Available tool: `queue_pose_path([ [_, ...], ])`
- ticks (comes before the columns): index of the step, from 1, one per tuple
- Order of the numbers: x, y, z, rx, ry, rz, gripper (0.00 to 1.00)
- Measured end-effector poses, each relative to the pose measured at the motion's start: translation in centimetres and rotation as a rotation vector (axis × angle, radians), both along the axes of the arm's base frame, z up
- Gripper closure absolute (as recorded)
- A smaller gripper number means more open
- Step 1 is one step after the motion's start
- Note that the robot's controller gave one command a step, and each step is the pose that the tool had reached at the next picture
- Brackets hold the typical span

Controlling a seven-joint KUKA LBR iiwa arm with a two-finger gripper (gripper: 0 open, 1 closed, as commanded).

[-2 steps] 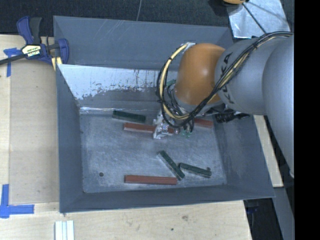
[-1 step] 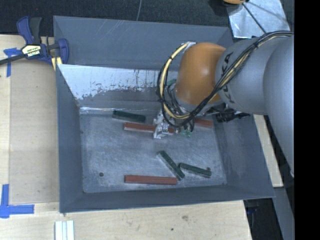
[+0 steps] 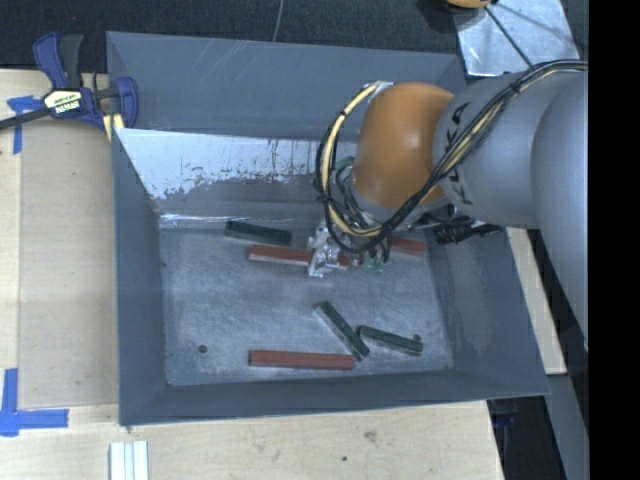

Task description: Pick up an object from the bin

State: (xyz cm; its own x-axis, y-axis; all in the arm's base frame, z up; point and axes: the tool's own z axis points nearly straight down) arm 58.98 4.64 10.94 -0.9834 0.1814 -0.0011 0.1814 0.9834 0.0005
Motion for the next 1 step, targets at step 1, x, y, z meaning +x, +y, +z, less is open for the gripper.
queue_pose_path([
  [1, 0.01, -0.01, 1.10, 0.000, 0.000, 0.000, 1.00],
])
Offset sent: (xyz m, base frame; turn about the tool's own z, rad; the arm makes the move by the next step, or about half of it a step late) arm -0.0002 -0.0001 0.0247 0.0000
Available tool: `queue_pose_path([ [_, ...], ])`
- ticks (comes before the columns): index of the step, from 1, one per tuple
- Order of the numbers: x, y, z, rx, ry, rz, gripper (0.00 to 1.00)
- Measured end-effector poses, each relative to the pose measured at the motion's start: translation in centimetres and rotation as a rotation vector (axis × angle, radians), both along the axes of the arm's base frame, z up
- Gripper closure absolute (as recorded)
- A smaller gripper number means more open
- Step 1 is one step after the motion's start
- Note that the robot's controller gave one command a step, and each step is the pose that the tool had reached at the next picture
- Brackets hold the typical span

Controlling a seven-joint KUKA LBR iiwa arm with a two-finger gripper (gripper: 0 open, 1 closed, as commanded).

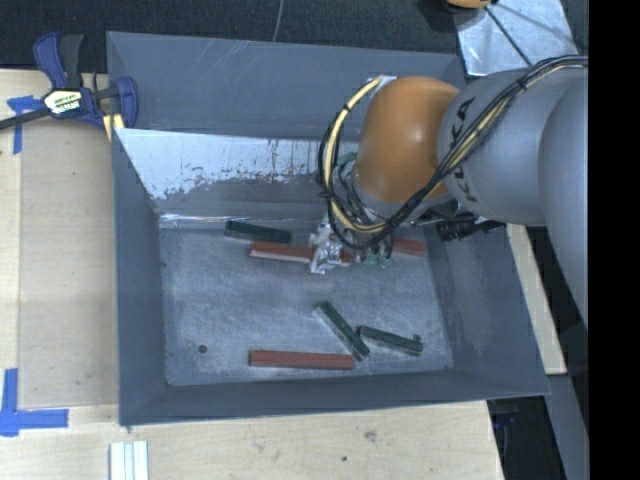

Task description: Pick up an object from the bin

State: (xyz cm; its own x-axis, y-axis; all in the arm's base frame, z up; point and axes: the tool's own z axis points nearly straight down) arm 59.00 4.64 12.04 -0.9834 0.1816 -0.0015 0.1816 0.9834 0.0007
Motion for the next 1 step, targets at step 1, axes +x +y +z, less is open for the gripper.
queue_pose_path([
  [1, 0.08, 0.00, 0.77, 0.000, -0.003, 0.000, 1.00],
])
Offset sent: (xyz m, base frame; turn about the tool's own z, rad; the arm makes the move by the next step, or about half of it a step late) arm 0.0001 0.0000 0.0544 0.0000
